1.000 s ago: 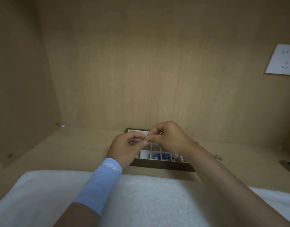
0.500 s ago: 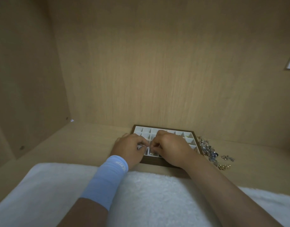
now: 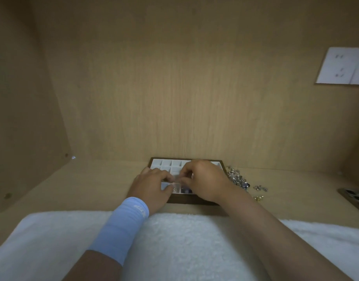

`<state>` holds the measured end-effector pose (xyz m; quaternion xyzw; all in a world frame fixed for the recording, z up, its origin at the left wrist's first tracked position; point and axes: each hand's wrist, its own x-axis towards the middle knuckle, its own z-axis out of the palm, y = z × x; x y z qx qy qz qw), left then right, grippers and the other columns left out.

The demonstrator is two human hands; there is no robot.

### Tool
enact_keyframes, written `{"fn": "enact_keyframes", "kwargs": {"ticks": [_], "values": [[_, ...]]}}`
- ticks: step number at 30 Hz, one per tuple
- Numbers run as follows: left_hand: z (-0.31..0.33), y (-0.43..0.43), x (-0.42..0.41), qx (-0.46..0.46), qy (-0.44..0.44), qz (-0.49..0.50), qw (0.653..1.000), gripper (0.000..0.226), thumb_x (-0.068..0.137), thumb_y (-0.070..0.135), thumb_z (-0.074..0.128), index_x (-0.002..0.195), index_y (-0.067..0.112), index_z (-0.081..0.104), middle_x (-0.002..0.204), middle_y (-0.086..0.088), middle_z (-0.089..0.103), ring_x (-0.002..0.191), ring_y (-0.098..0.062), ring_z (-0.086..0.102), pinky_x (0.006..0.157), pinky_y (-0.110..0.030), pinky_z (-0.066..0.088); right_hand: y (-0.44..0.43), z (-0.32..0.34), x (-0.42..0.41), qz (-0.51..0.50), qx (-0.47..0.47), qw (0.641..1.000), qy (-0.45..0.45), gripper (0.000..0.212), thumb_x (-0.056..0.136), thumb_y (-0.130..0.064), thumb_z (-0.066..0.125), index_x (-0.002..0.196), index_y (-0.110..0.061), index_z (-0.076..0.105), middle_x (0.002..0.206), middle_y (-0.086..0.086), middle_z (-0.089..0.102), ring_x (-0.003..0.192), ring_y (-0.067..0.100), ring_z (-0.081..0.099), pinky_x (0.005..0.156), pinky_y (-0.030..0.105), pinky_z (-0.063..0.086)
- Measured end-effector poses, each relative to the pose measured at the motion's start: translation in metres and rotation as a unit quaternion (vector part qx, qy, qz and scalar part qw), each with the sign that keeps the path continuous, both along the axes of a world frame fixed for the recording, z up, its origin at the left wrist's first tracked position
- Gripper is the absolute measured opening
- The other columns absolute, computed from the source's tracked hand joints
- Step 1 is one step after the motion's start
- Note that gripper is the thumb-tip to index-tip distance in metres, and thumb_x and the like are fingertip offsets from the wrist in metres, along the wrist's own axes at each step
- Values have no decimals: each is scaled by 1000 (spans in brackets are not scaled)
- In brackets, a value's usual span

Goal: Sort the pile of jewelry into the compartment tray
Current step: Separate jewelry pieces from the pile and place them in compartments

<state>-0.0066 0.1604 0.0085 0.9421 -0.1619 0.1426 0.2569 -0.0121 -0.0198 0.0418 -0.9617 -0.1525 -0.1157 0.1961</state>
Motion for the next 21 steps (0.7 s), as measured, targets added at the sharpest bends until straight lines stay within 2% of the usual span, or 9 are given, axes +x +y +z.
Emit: {"fn": "enact_keyframes", "kwargs": {"ticks": [3,7,11,14,18,21], "values": [[4,-2,-3,18,-1,4,1000,16,90,35,59,104,37,65,111,15,63,114,-12,47,99,-33,42,-33,11,-15,-37,18,999,11,10,94,-29,60,93,-29,70,95,-11,69,85,10,62,78,33,54],[13,-11,-15,36,-27,9,999,17,93,34,57,108,34,65,115,12,61,117,-14,47,101,-32,39,-94,12,-29,-140,52,989,22,14,92,-33,57,84,-28,66,80,-11,69,72,11,63,70,31,54],[19,-34,-25,-4,-32,-18,999,16,93,32,56,107,38,61,112,15,59,110,-11,50,95,-27,42,-145,-4,-38,-232,80,969,7,13,89,-33,57,79,-28,63,82,-11,70,79,14,65,74,31,53],[27,-67,-28,12,-35,-61,997,21,95,31,54,114,38,59,108,18,53,106,-9,50,97,-28,44,-167,-19,-43,-230,85,969,26,19,89,-25,61,74,-35,65,86,-15,71,87,12,66,83,32,53],[33,-114,-19,25,-26,-117,992,23,94,25,53,110,36,63,104,19,62,102,-9,52,92,-30,46,-181,-25,-43,-192,80,976,62,25,87,-16,61,86,-35,76,100,-15,73,97,9,65,94,29,50],[30,-146,-7,9,-3,-135,991,24,93,22,53,106,36,68,108,17,64,103,-9,55,92,-26,45,-188,-22,-46,-147,104,978,108,35,83,-6,56,92,-31,80,99,-15,75,96,3,67,93,23,52]]}}
